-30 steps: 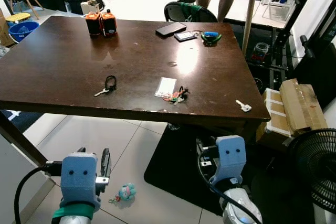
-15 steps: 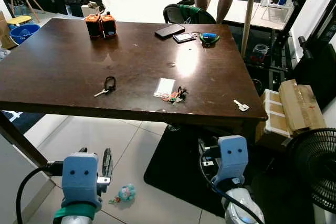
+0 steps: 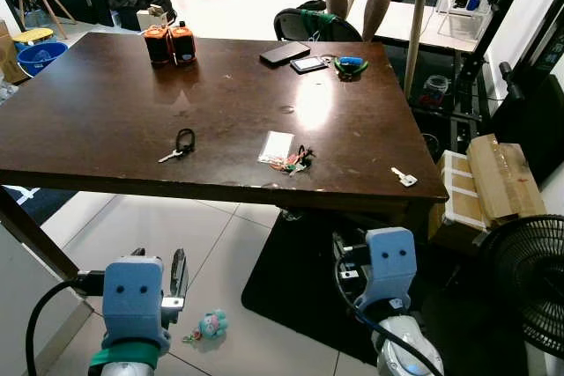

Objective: Hang keys on a hook

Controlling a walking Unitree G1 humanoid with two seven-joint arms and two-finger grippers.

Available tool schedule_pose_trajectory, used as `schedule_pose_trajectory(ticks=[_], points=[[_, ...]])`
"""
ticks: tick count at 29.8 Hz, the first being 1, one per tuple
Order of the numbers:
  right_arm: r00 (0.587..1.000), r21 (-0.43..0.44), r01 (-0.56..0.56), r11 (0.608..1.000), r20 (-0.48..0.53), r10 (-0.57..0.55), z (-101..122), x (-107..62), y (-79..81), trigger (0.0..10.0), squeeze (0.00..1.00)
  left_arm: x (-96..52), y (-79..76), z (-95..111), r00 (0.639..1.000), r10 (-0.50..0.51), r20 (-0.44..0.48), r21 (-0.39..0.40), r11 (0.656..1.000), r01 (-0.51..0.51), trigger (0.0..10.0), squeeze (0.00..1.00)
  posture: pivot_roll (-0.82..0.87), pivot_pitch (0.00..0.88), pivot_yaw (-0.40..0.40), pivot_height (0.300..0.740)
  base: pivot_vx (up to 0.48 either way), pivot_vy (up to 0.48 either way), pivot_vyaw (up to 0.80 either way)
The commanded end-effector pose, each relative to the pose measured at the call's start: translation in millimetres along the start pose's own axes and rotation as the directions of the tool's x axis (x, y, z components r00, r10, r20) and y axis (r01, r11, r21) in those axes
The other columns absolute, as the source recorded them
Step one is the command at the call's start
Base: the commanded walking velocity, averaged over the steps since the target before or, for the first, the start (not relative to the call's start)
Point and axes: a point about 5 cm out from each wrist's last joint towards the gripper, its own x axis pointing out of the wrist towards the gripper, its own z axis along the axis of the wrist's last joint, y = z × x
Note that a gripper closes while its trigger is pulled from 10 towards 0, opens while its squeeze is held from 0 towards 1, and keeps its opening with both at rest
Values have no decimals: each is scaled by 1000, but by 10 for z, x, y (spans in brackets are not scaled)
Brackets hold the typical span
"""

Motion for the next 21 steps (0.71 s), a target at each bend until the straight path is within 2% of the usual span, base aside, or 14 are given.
schedule_pose_trajectory(ticks=[1,21], points=[[1000,5,1,1000,-23,-1,-48,-26,5,10000,0,-27,8,-59,999,4,-35,2,1000,-4,10000,0,-126,144,117,740,259,0,0],[1000,7,2,1000,-25,-1,-52,-24,3,10000,0,-26,8,-60,999,3,-38,-10,1000,-3,10000,0,-126,144,117,740,302,0,0]])
